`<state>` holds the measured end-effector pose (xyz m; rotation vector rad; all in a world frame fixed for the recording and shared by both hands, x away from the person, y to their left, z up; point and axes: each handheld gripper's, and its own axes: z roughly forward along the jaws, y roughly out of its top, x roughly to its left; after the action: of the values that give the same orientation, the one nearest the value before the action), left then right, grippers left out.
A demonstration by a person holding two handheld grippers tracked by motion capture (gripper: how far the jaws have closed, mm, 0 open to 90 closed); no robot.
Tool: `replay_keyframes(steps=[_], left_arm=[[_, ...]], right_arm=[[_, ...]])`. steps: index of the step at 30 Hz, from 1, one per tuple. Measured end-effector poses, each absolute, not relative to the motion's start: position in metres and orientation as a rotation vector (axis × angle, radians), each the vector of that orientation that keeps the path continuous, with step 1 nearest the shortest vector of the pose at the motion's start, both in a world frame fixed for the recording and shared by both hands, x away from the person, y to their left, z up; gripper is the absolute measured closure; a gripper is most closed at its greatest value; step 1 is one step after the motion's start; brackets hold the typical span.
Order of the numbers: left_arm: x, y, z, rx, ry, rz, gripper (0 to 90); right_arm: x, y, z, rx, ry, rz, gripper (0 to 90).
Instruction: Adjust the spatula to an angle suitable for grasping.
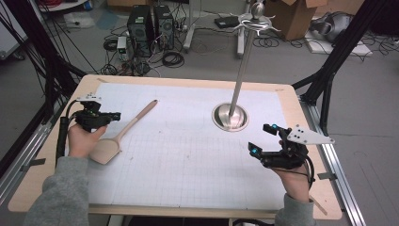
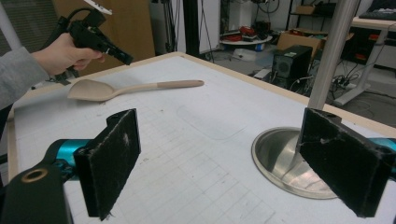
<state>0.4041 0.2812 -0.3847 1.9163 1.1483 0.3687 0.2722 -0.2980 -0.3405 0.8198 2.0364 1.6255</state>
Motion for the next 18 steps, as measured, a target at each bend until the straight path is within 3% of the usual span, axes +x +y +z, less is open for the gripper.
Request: replay_keyframes(steps=[18], left_arm=[[0.428,0.273,-0.413,1.964,1.184,0.363,89.6]], right_arm=[[0.272,-0.300,-0.341,0.815,2.041,1.637,12.9]])
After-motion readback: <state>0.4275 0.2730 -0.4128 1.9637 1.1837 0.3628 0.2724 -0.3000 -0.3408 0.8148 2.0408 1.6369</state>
